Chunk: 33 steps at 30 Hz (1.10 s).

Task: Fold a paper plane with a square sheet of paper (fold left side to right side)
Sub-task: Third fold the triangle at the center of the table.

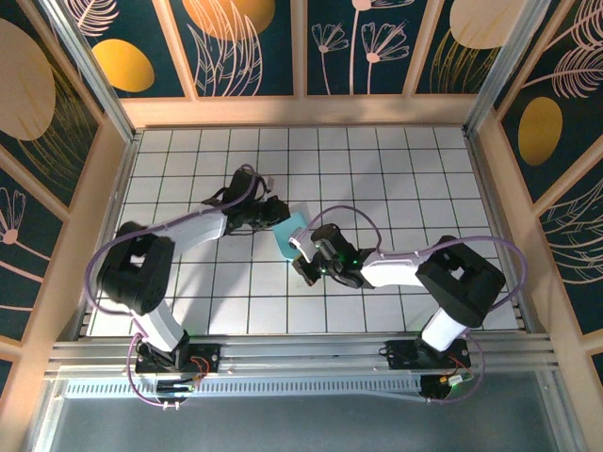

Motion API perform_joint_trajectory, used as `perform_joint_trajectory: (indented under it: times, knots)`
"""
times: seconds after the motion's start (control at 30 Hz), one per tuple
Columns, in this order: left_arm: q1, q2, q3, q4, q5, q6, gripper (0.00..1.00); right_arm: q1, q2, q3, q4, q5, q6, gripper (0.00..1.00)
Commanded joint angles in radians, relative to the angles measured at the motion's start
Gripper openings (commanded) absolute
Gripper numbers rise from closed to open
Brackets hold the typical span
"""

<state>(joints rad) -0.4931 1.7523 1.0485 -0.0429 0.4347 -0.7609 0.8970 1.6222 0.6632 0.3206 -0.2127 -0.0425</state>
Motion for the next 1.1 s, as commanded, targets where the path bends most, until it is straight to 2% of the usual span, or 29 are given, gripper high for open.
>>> perform_joint_trajectory:
  times: [0.0,0.23,0.7,1.07]
  knots:
    - [-0.033,0.105,0.078,-0.063,0.05,0.079,0.12,-0.006,0.019,0.037,-0.026,-0.134,0.049,0.0]
    - [-0.056,0.221,0.151,-0.122,0.014,0.125,0.07,-0.024,0.03,0.042,-0.005,-0.192,0.084,0.0]
    - [-0.062,0.26,0.092,-0.079,-0.003,0.146,0.0,-0.077,0.062,0.07,-0.041,-0.275,0.13,0.0]
    - [-0.07,0.263,0.073,-0.057,-0.007,0.159,0.0,-0.116,0.082,0.1,-0.074,-0.234,0.145,0.0]
